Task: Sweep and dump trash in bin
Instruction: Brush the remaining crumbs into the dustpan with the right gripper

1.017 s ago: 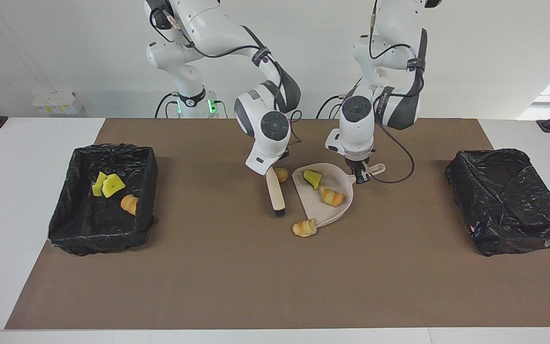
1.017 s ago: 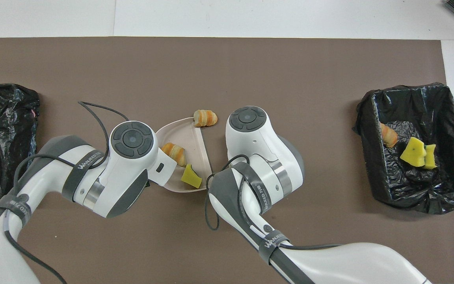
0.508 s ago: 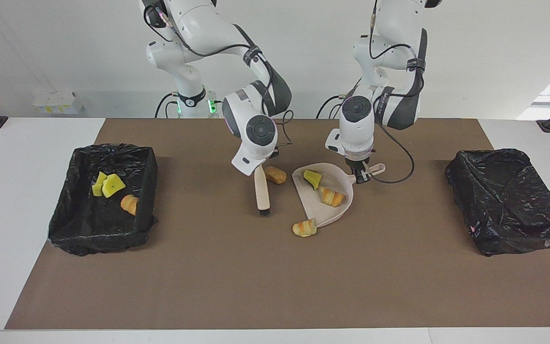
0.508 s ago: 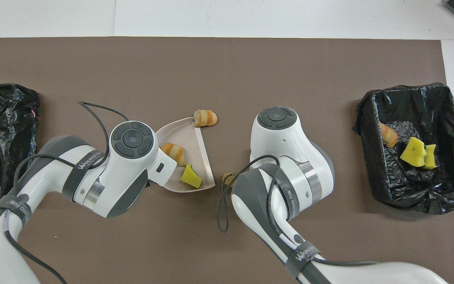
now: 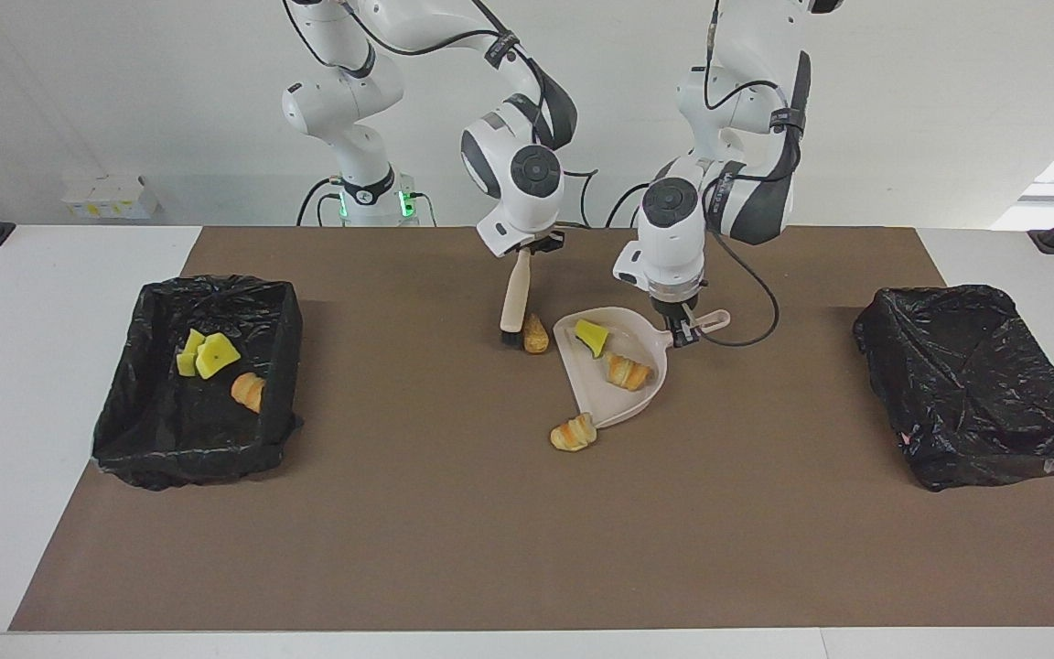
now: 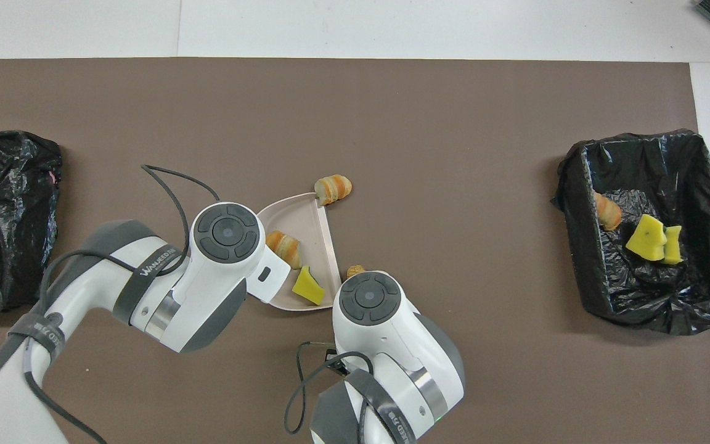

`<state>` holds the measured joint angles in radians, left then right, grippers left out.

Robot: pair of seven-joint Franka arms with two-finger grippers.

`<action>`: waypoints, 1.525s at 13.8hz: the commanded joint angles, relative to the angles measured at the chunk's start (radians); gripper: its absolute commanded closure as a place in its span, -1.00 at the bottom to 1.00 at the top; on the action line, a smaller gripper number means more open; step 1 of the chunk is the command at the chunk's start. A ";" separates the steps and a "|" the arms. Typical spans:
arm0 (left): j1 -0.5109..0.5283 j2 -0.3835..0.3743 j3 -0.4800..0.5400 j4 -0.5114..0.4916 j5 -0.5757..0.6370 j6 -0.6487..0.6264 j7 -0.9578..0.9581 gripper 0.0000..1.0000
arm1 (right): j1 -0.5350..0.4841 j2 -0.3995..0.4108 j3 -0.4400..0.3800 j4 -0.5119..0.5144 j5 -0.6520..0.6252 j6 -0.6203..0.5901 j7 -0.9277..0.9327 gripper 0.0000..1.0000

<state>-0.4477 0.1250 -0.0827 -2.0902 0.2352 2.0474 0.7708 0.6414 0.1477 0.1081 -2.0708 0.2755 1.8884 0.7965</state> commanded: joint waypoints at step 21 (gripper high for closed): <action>0.084 -0.019 0.012 -0.039 0.004 0.020 -0.004 1.00 | -0.173 0.423 -0.013 0.716 -0.309 -0.258 -0.505 1.00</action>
<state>-0.3833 0.1190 -0.0739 -2.0996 0.2343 2.0496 0.7683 0.4789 0.4499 0.0914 -1.5139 0.0014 1.6808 0.3220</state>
